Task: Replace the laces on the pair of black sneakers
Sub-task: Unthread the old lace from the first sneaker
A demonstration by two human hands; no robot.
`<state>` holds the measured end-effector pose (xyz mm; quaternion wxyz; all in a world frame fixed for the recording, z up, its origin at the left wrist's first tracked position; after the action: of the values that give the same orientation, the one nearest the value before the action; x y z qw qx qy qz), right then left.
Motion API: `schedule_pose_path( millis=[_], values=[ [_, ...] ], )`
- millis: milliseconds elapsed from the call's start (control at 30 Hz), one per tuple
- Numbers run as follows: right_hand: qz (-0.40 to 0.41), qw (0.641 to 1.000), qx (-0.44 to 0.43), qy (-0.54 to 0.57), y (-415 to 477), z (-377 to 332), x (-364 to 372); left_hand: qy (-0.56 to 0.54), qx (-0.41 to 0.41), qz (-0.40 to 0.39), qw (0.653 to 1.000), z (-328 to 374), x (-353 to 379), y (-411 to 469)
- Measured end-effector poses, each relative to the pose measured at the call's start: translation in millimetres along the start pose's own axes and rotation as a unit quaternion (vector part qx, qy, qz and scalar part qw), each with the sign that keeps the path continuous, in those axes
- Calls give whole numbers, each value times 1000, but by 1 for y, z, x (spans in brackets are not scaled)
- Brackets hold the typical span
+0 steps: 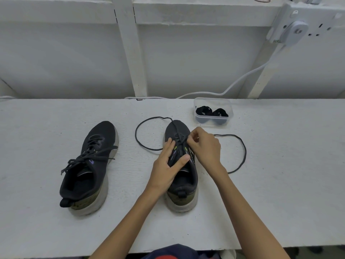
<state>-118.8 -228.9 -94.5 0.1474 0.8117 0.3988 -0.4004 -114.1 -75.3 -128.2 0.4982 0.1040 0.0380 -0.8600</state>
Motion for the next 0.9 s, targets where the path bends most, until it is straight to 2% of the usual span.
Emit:
schedule_pose_path(
  millis=[100,233,300,467,600,800,900],
  values=[
    [9,1000,-4,-10,1,-2,5,-2,0,3,1000,0,-1,0],
    [-74,990,20,117,2,10,2,3,-1,8,1000,-1,-2,0],
    [-91,987,21,131,0,14,3,4,0,6,1000,0,-1,0],
    [-81,986,20,142,-1,12,9,10,-2,4,1000,1,-2,0],
    [-27,973,65,221,16,23,-5,6,-6,0,1000,1,-1,-1],
    [-166,953,82,241,5,25,10,14,-3,1,1000,1,-1,-1],
    [-206,939,77,263,0,17,14,19,-2,-1,1000,2,0,-2]
  ],
)
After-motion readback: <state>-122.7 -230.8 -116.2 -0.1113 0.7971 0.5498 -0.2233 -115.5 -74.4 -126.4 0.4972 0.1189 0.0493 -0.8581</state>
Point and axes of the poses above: each hand's wrist, its own y-axis towards the middle knuckle, its own x-axis out of the palm, z = x × y, the point moved 9 cm from there along y, towards the middle knuckle, and after that the axes turned 12 degrees about x, right-handed, at the moved point
